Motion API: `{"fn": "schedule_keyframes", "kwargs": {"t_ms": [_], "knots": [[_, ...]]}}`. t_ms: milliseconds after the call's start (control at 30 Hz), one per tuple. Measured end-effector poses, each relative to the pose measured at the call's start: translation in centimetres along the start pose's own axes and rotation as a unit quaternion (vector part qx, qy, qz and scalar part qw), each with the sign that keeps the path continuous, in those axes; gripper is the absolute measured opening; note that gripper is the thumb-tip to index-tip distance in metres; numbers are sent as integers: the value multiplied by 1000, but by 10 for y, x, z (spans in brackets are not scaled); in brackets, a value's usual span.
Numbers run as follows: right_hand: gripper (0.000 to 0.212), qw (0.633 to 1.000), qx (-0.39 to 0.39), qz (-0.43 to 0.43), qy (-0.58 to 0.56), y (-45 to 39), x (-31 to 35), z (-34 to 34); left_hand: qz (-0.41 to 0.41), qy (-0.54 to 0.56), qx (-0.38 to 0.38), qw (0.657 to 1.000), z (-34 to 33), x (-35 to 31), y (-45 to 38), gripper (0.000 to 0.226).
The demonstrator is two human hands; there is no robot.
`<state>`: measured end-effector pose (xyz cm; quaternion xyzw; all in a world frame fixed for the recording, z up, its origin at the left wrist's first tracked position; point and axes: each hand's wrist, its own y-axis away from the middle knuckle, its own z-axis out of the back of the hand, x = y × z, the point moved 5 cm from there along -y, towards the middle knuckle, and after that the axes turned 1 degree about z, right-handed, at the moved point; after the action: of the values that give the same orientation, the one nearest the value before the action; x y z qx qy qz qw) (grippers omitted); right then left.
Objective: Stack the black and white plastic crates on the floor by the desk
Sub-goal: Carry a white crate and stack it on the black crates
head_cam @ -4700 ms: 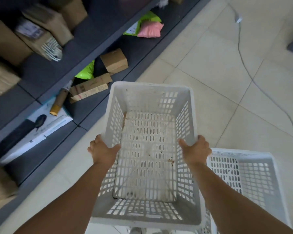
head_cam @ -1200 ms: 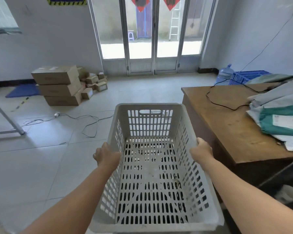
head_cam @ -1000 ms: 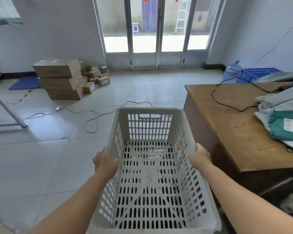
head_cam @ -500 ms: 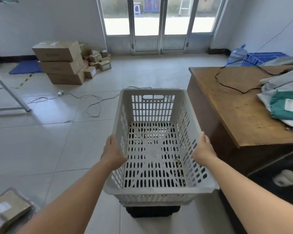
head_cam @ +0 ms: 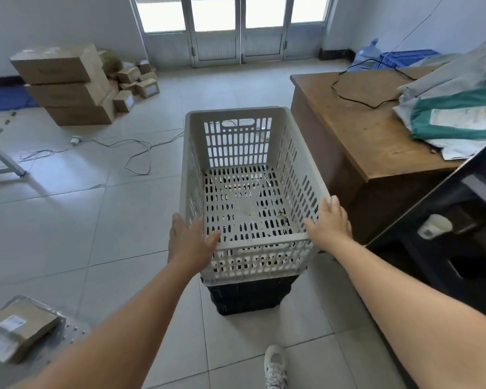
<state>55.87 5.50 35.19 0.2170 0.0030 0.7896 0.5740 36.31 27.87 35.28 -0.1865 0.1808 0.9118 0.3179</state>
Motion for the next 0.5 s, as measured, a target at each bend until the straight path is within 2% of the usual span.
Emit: {"fn": "schedule_keyframes", "kwargs": {"t_ms": [67, 133, 200, 267, 333, 367, 500], "knots": [[74, 999, 4, 36, 36, 6, 5, -4, -16, -47, 9, 999, -5, 1, 5, 64], [75, 989, 19, 126, 72, 14, 16, -9, -50, -79, 9, 996, -4, 4, 9, 61], [67, 976, 57, 197, 76, 25, 27, -11, -157, -133, 7, 979, -3, -3, 14, 49], [51, 973, 86, 209, 39, 30, 29, -12, -246, -121, 33, 961, -5, -13, 18, 35], [36, 973, 95, 209, -23, 29, 28, -11, -243, -89, 70, 963, -4, -16, 18, 32], [35, 971, 101, 211, -40, 28, 28, -11, -239, -91, 78, 964, -4, -16, 17, 33], [37, 965, 99, 241, -27, 27, 32, -11, -269, -103, 46, 956, -3, -21, 17, 32]]}}
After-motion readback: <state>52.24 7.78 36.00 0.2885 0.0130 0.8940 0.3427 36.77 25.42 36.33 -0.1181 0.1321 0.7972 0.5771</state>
